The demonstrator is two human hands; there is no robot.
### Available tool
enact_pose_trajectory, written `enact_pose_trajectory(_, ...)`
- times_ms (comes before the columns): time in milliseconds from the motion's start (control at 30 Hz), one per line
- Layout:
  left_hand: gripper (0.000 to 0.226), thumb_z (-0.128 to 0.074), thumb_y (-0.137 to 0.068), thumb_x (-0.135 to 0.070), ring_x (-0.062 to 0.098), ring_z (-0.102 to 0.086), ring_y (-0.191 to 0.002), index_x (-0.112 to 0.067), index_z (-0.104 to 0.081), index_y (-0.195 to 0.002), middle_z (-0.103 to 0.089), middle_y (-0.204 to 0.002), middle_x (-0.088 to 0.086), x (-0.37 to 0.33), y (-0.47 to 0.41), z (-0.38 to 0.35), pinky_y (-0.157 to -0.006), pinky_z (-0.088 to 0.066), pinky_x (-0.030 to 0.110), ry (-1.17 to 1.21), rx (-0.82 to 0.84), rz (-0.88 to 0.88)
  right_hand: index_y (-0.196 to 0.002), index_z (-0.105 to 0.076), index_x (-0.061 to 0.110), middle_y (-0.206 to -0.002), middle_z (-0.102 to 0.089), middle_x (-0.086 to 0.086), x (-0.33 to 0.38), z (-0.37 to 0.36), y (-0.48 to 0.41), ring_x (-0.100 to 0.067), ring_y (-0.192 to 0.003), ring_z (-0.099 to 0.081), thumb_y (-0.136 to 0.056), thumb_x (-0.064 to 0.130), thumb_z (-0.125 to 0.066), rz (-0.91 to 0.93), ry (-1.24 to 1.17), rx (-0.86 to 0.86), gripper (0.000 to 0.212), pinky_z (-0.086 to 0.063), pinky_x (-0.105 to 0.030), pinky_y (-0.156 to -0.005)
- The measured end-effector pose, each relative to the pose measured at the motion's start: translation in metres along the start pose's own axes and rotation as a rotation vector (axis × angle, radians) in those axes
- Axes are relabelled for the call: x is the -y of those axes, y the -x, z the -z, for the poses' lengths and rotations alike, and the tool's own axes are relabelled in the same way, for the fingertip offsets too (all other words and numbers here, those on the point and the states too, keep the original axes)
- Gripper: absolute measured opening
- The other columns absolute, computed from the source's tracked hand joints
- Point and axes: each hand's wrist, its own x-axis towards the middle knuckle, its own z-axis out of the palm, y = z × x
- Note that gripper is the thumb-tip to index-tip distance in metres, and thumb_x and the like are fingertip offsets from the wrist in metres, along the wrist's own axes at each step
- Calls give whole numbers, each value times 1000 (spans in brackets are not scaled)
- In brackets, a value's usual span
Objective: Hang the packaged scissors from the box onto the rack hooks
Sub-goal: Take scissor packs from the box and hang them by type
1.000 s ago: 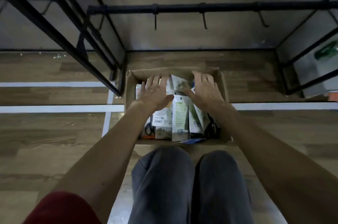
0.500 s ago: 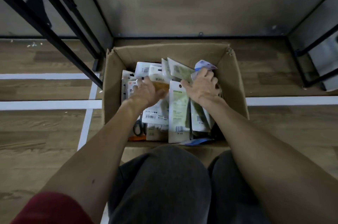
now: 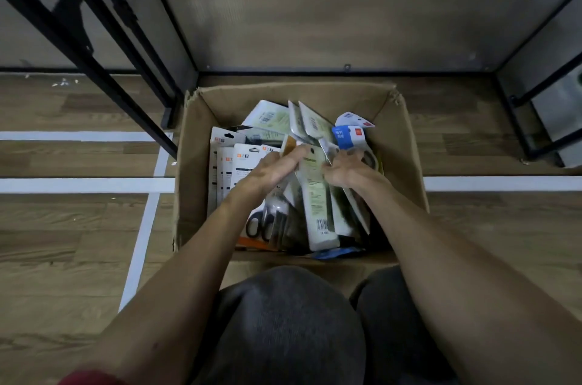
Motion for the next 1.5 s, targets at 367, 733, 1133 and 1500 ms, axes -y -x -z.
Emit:
enact_pose_trajectory(367, 69, -90, -54, -38, 14, -71, -89, -16, -62, -113, -74, -96, -1, 24, -29, -4, -79, -59, 38, -134, -89, -114, -154, -29, 13, -151, -39, -12, -9, 4, 16, -29, -121, -56, -83, 82, -44, -19, -438, 111, 100, -60, -35, -84)
enact_pose_trajectory(733, 35, -80, -82, -9, 31, -69, -100, -6, -65, -113, -71, -109, 14, -14, 5, 69, -88, -59, 43, -50, -306, -104, -157, -4, 1, -163, -11, -17, -11, 1, 12, -36, -150, -14, -92, 55, -61, -40, -315, 83, 102, -20, -44, -119)
enact_pose_trajectory(1133, 103, -64, -68, -85, 44, -33, -139, -18, -24, -135, -32, -147, 23, 24, -24, -9, -114, -32, 54, -377, -210, 100, -158, -12, 20, -161, -26, -8, -25, -15, -3, -23, -140, -37, -68, 50, -86, -4, -554, 199, 120, -41, -34, -109)
enact_pose_trajectory(1500, 79, -63, -76, -81, 32, -65, -121, -32, -62, -137, -68, -133, 10, 37, -39, 7, -106, -47, 49, 386, 111, 14, -135, -34, 42, -135, -46, 2, 6, -10, -8, -23, -127, -47, -59, 60, -87, 90, -650, 194, 94, -42, -43, -103)
